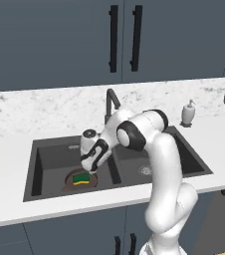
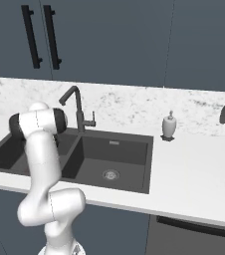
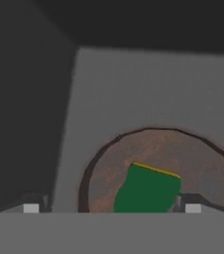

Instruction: Pick the pan and sponge and place them into the sink. Then turn on the water.

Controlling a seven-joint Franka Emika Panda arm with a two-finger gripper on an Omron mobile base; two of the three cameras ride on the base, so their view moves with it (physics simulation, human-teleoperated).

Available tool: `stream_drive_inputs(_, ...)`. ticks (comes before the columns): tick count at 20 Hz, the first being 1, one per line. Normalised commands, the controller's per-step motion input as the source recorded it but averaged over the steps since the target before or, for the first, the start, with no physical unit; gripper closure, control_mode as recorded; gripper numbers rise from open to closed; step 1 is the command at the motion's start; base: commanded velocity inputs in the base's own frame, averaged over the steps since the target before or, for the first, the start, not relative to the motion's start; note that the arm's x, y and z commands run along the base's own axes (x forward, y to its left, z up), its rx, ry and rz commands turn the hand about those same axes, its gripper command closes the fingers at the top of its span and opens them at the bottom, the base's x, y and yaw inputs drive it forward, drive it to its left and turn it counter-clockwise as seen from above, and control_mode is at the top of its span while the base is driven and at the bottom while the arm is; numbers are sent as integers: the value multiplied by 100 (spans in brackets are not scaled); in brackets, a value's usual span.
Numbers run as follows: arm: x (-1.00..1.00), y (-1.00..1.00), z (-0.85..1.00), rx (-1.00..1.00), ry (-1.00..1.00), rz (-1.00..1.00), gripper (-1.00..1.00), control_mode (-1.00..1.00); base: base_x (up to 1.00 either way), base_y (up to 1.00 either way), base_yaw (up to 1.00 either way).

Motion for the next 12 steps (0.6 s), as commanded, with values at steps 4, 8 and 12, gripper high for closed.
stream_drive_inputs(4, -48, 70, 80, -10, -29, -19, -100, -100, 0, 0, 0)
stream_drive_inputs(8, -43, 81, 73, -9, -19, -19, -100, -100, 0, 0, 0)
stream_drive_inputs(12, -53, 92, 53, -14, -7, -13, -100, -100, 0, 0, 0)
